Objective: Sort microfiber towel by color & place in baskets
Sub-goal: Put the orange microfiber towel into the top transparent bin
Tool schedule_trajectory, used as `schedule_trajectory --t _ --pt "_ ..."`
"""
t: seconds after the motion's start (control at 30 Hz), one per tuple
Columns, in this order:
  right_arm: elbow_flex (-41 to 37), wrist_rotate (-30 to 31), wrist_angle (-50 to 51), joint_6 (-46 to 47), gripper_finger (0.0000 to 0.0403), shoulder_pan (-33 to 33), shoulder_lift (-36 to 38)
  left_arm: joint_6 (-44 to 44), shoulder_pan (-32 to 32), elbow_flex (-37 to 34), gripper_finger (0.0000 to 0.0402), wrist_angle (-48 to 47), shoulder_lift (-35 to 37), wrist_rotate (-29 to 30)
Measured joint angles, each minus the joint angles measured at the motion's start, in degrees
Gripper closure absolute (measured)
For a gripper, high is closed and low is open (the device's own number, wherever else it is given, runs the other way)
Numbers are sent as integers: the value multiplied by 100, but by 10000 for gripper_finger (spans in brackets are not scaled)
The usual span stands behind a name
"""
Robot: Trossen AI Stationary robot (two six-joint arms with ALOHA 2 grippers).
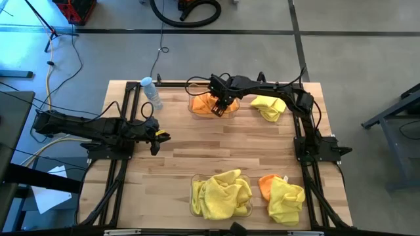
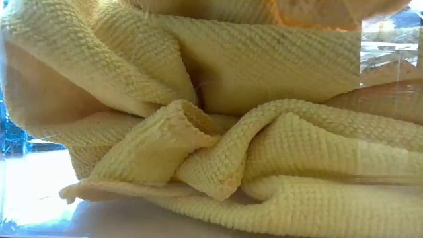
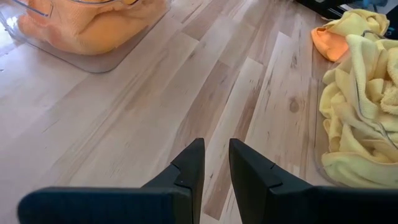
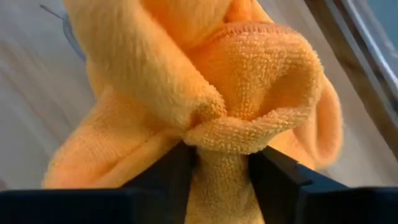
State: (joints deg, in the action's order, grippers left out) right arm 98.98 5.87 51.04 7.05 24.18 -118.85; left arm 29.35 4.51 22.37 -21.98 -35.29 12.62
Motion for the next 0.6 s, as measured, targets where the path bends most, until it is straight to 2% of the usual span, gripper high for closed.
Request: schedule_trajectory --t 0.17,0.3,0.43,0.6 --pt "608 16 863 23 210 59 16 56 0 0 342 0 0 0" --pt "1166 117 1300 330 196 97 24 56 0 0 342 0 0 0" --pt "1496 118 1115 538 195 83 31 60 0 0 342 -2 0 0" --pt "1305 -252 354 690 195 -64 12 61 0 0 342 -2 0 0"
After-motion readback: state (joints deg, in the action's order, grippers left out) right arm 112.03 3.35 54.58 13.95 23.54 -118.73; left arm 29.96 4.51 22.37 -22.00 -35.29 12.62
